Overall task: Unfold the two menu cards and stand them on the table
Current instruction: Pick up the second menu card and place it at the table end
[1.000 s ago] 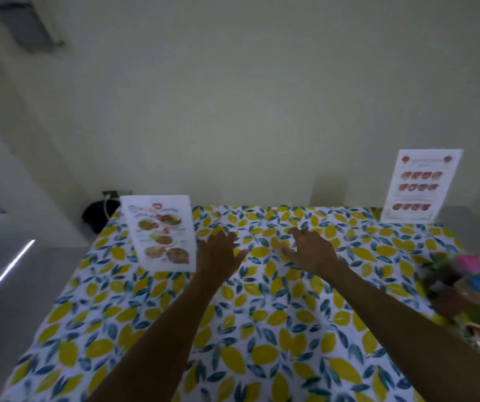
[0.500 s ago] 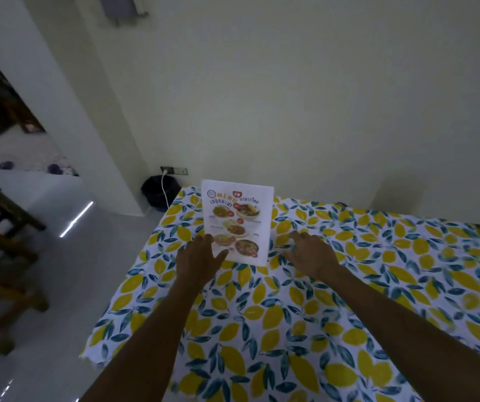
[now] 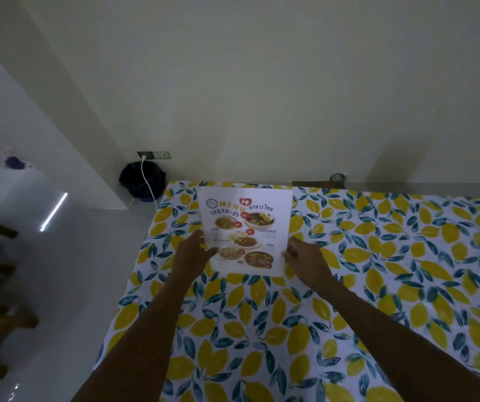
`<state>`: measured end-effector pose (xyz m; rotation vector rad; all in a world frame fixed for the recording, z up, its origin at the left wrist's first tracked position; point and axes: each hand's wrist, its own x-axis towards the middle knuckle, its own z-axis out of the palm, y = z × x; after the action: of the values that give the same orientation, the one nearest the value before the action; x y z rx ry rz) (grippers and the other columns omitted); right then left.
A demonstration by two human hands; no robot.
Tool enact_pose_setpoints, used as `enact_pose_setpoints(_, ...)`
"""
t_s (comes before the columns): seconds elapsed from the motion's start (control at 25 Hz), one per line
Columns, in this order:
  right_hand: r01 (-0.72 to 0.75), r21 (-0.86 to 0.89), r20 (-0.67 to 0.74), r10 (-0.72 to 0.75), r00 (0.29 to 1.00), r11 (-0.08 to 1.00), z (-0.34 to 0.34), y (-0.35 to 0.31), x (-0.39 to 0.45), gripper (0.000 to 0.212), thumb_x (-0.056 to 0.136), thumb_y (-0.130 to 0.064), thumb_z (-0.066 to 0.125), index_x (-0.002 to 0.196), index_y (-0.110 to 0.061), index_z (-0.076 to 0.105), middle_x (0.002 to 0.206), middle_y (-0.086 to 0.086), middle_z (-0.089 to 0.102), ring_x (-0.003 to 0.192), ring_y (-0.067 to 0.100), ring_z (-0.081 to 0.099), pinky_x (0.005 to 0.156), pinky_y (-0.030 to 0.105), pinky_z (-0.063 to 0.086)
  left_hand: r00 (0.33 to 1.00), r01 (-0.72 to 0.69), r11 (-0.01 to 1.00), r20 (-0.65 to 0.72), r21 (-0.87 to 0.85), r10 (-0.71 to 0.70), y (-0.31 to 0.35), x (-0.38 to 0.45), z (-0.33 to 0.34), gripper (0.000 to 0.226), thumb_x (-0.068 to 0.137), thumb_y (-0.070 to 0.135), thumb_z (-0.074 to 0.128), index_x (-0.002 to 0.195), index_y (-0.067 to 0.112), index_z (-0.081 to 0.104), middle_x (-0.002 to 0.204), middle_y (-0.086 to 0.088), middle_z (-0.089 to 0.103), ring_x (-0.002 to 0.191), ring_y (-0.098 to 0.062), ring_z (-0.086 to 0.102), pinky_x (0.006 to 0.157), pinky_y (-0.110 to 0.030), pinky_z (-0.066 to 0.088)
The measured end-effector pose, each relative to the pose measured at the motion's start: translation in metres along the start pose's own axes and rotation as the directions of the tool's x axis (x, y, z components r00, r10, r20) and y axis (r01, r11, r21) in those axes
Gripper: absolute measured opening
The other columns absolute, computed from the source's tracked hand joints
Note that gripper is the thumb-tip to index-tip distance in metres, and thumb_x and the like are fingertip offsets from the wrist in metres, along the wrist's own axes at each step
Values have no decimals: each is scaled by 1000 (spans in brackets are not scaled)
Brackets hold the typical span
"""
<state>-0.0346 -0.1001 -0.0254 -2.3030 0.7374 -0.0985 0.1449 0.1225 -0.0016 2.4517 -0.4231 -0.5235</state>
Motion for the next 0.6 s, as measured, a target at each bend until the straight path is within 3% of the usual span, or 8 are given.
enact_pose_setpoints(0.08, 9, -7, -52, -9, 999, 1000, 1, 0, -1, 30, 91, -18, 63, 69, -12, 43, 54, -2, 43, 50, 14, 44, 51, 31, 34, 998, -61, 997, -17, -48, 60, 2, 4, -1, 41, 86, 36, 71, 121, 15, 63, 114, -4, 74, 91, -23, 70, 78, -35, 55)
enact_pose_setpoints(0.2, 50, -13, -86, -51, 995, 999, -3, -7, 11, 26, 92, -19, 62, 73, -8, 48, 55, -2, 48, 48, 9, 46, 46, 25, 35, 988, -145, 988, -59, -49, 142, 6, 17, -15, 31, 87, 37, 70, 108, 16, 68, 102, 1, 75, 84, -15, 67, 67, -29, 48)
enact_pose_setpoints(0.32, 73, 13, -127, -71, 989, 997, -2, -29, 40, 24, 93, -18, 60, 75, -6, 50, 62, 7, 56, 53, 17, 52, 52, 35, 44, 979, -186, 982, -96, -39, 181, 11, 41, -41, 29, 86, 37, 72, 107, 18, 70, 97, 6, 73, 80, -8, 65, 62, -20, 44)
enact_pose_setpoints(0.52, 108, -19, -211, -110, 971, 994, 8, -81, 104, 22, 91, -19, 61, 76, -5, 53, 67, 15, 62, 61, 26, 58, 58, 38, 48, 957, -268, 963, -127, -29, 263, 1, 112, -94, 30, 84, 41, 72, 107, 21, 69, 98, 4, 76, 81, -8, 67, 66, -25, 46)
enact_pose_setpoints(0.6, 83, -32, -246, -88, 965, 996, 18, -102, 134, 24, 91, -18, 61, 73, -5, 52, 65, 16, 61, 61, 28, 56, 57, 40, 48, 952, -293, 954, -117, -66, 284, -7, 145, -112, 31, 84, 41, 72, 109, 23, 70, 99, 6, 76, 74, 5, 62, 63, -18, 45)
